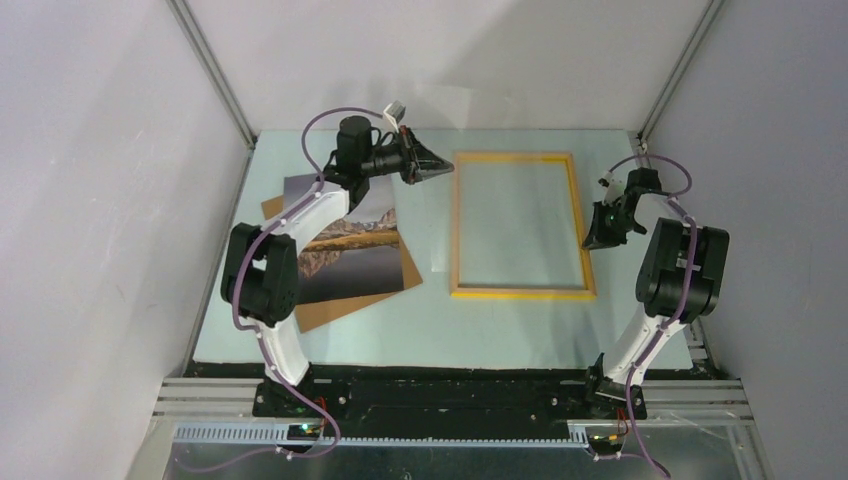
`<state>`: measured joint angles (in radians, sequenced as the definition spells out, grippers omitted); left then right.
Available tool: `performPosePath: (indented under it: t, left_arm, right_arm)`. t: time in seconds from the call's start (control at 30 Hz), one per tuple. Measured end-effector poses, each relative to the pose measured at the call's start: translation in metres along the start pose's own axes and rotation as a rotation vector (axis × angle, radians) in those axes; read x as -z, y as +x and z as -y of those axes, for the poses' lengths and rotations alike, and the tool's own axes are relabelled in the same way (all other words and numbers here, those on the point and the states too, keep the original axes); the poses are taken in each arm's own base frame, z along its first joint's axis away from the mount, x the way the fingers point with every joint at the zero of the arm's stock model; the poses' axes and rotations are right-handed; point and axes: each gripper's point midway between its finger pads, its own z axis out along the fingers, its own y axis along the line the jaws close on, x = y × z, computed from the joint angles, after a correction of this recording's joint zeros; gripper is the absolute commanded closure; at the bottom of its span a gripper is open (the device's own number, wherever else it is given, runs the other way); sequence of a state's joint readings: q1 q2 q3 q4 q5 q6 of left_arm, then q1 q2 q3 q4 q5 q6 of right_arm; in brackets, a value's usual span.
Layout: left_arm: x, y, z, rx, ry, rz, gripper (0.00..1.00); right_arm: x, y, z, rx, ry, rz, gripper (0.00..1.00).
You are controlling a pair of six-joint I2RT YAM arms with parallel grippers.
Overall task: Put the photo into the frame
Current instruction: Move the photo frame to the center of the board.
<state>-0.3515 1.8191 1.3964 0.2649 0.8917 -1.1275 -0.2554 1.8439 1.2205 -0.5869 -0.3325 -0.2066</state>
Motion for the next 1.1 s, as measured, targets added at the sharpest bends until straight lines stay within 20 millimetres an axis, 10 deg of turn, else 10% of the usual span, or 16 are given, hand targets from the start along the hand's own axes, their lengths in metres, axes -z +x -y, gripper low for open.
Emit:
performPosePath:
  t: [0.67, 1.1]
  left_arm:
    - [-0.043, 0.009, -0.049, 0.115, 0.017, -0.026, 1.0]
    - [-0.063, 0.019, -0.072, 0.178, 0.034, -0.042, 1.0]
  right_arm:
    - [-0.008, 0.012, -0.046, -0.011, -0.113, -0.045, 1.0]
    - [0.007, 0.016, -0.036, -0.067, -0.112, -0.029, 0.6]
